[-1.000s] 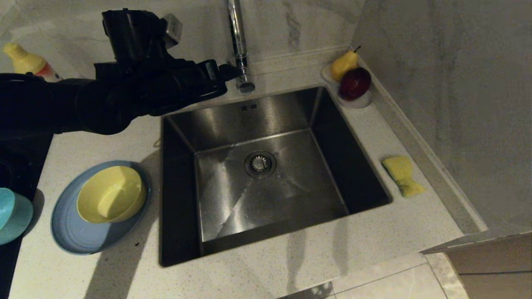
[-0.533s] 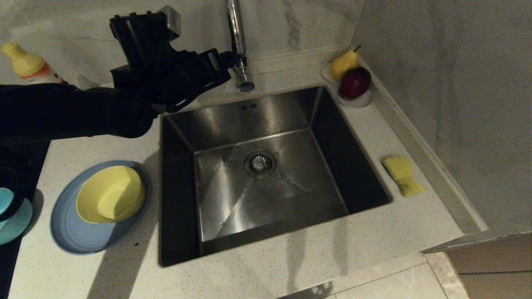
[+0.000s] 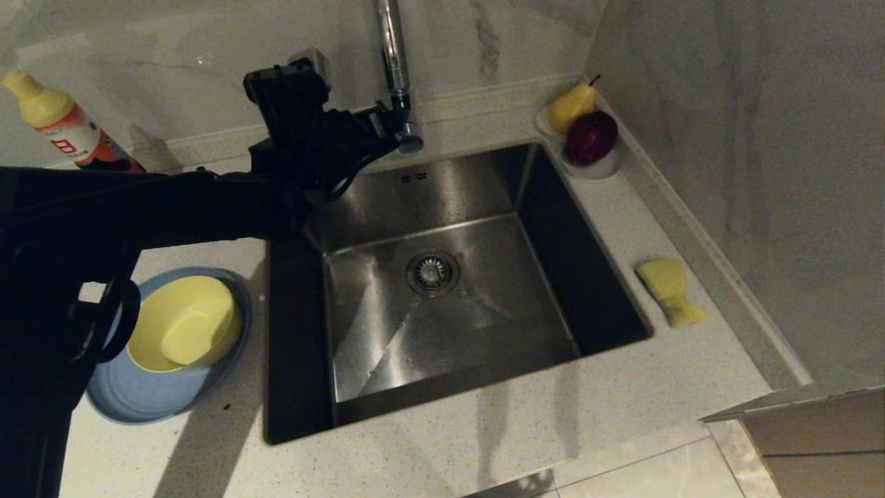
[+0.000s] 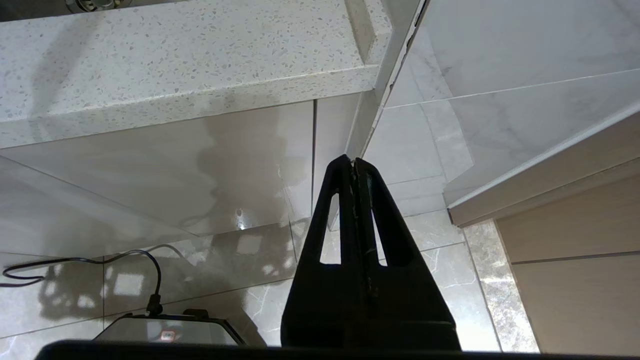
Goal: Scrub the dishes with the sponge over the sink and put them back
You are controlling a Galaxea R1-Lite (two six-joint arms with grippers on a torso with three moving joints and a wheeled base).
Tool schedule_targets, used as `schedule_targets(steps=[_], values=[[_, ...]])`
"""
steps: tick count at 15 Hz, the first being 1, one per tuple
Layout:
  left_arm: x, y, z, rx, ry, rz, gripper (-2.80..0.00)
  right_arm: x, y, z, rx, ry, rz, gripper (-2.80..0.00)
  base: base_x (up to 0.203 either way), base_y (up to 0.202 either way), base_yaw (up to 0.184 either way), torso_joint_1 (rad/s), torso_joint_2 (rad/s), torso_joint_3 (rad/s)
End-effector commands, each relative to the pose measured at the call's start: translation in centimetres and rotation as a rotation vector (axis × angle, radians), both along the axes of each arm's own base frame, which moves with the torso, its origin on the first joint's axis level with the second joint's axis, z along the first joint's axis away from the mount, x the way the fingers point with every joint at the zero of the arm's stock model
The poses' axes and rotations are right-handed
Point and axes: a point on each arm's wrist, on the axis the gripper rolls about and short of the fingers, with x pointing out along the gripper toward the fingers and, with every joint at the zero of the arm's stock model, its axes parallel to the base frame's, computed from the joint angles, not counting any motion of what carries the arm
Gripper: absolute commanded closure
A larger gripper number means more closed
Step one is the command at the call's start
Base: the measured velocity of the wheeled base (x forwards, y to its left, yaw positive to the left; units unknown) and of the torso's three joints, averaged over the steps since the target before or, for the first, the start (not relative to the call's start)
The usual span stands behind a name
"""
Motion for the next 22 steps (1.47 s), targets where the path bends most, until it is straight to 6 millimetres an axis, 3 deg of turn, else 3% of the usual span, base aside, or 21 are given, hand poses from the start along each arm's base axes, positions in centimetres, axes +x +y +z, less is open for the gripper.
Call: schedule_targets(steps=[1,14,20,22], values=[[1.0,-0.3,-1.6,0.011,0.013,0.003,-2.80,0.0,0.0,0.0,0.000,-0.002,0.001,0.00,0.000,0.000,0.000,0.000,0.00,0.000],[2.8,2.1,-3.3,0.016,0.032,0.073,-2.80,0.0,0.0,0.0,0.000,-0.002,0.001,0.00,0.000,0.000,0.000,0.000,0.00,0.000],[2.9,3.0,-3.1,0.017,0.030,0.093,-2.80,0.0,0.0,0.0,0.000,-0.002,0.001,0.00,0.000,0.000,0.000,0.000,0.00,0.000],[2.4,3.2,-2.2,0.012,0.018,0.092,-2.80,0.0,0.0,0.0,0.000,-0.002,0.001,0.00,0.000,0.000,0.000,0.000,0.00,0.000]])
